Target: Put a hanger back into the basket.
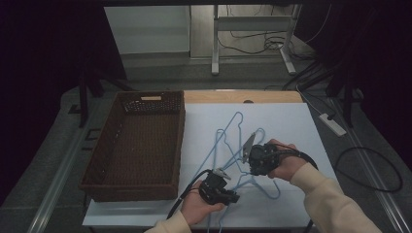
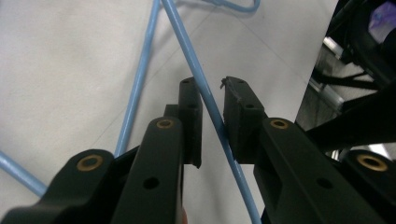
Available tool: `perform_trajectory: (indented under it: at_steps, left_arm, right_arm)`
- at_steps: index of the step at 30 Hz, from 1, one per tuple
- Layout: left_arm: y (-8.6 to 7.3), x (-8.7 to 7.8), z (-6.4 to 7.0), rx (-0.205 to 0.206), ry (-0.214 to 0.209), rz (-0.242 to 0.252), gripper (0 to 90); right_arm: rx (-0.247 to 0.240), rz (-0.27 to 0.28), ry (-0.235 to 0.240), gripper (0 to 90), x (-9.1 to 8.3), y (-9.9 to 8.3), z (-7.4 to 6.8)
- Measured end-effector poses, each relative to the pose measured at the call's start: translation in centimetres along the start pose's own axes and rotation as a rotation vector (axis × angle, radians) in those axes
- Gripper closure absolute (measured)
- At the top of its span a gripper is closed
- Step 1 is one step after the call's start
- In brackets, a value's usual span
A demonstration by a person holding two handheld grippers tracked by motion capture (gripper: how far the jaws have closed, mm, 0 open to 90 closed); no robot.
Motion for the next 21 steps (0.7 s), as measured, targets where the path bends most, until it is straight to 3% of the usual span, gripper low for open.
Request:
perform_trajectory:
  at_steps: [4, 7, 10, 11, 14, 15, 17, 18, 19, 20, 21]
  left_arm:
    - [-0.4, -0.8, -0.4, -0.048, 0.027, 0.055, 83.3]
    - [-0.6, -1.3, -0.8, -0.064, 0.046, 0.087, 85.1]
    - [-0.8, -1.6, -0.9, -0.077, 0.06, 0.107, 86.2]
    - [-0.8, -1.7, -0.9, -0.081, 0.061, 0.111, 86.1]
    - [-1.1, -1.9, -0.9, -0.079, 0.073, 0.118, 86.4]
    - [-1.1, -1.9, -0.9, -0.078, 0.075, 0.124, 86.4]
    - [-1.1, -2.0, -0.9, -0.073, 0.08, 0.129, 86.4]
    - [-1.1, -2.1, -0.9, -0.07, 0.081, 0.13, 86.4]
    - [-1.1, -2.1, -0.9, -0.069, 0.081, 0.13, 86.4]
    - [-1.1, -2.1, -0.9, -0.073, 0.077, 0.135, 86.4]
    - [-1.2, -2.2, -1.0, -0.075, 0.077, 0.137, 86.4]
  right_arm:
    - [0.02, 0.111, -0.029, 68.7, -0.7, -0.4, -0.1]
    - [0.061, 0.292, -0.063, 51.2, -1.7, -1.1, -0.2]
    - [0.137, 0.471, -0.1, 43.0, -2.6, -2.3, -0.3]
    - [0.191, 0.553, -0.122, 37.8, -2.9, -3.0, -0.2]
    - [0.346, 0.703, -0.137, 34.0, -3.2, -4.9, 0.1]
    - [0.401, 0.75, -0.138, 27.7, -3.0, -5.7, 0.2]
    - [0.436, 0.799, -0.081, 4.5, -2.6, -6.7, 0.3]
    - [0.441, 0.833, -0.057, 5.3, -2.3, -7.2, 0.3]
    - [0.486, 0.858, -0.068, 7.6, -2.0, -7.7, 0.2]
    - [0.509, 0.858, -0.072, 7.6, -1.9, -7.9, 0.3]
    - [0.563, 0.853, -0.062, 6.3, -1.3, -8.4, 0.4]
Point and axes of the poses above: each handheld gripper's, and its own axes: x roughly forward along the jaws, y roughly out of its top, z roughly to its right, the point moved 1 cm from there along x, roughly forward along the jaws, and after that the axes turned 14 degrees about -z, right-handed, at the moved point
